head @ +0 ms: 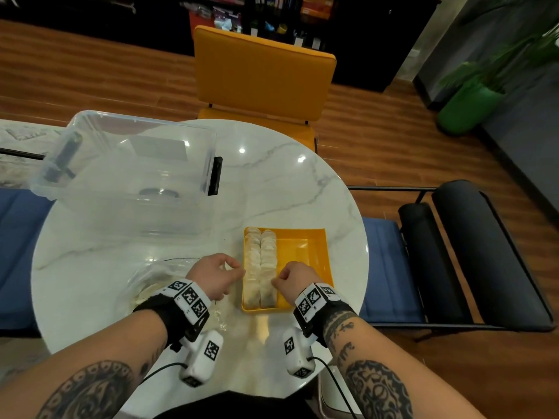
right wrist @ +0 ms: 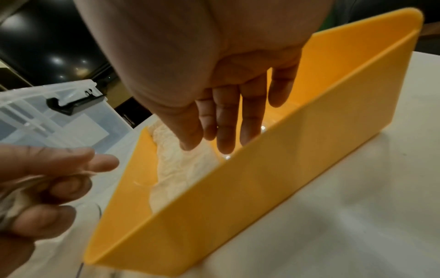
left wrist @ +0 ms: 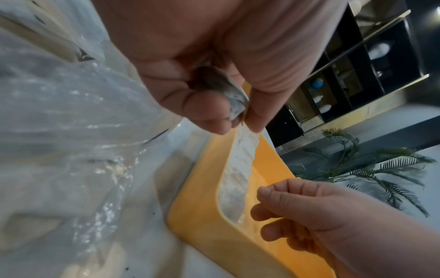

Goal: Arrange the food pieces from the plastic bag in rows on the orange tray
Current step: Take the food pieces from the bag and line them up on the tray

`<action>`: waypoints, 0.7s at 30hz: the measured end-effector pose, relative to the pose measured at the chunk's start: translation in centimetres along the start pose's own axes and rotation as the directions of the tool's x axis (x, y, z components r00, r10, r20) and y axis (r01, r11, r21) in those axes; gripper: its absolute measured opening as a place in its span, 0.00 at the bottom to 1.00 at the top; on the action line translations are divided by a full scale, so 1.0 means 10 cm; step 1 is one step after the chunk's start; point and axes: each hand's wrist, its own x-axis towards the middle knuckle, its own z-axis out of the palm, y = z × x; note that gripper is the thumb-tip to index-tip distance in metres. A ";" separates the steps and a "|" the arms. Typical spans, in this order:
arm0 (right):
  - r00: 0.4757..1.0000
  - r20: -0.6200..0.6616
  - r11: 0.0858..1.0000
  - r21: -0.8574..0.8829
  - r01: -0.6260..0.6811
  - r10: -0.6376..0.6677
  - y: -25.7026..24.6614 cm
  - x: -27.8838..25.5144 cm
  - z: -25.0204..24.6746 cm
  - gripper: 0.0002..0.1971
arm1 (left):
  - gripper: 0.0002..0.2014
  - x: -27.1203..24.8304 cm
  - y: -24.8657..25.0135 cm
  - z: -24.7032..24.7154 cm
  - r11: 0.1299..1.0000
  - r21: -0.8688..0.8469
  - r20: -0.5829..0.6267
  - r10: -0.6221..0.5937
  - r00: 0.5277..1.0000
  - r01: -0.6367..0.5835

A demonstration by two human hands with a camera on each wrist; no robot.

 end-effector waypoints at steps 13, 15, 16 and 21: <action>0.953 -0.187 0.743 0.596 0.303 -0.239 -0.28 -0.50 -0.31 0.06 | 0.34 -0.31 0.41 0.01 0.889 -0.377 0.162 0.338 0.927 -0.259; 0.949 -0.183 0.702 0.639 0.313 -0.257 -0.29 -0.56 -0.37 0.05 | 0.35 -0.37 0.45 -0.01 0.884 -0.368 0.172 0.370 0.913 -0.288; 0.948 -0.179 0.698 0.643 0.315 -0.263 -0.30 -0.59 -0.40 0.05 | 0.35 -0.39 0.46 -0.02 0.880 -0.369 0.177 0.381 0.907 -0.298; 0.950 -0.207 0.679 0.664 0.313 -0.235 -0.40 -0.66 -0.53 0.06 | 0.26 -0.41 0.49 -0.06 0.855 -0.420 0.169 0.404 0.899 -0.305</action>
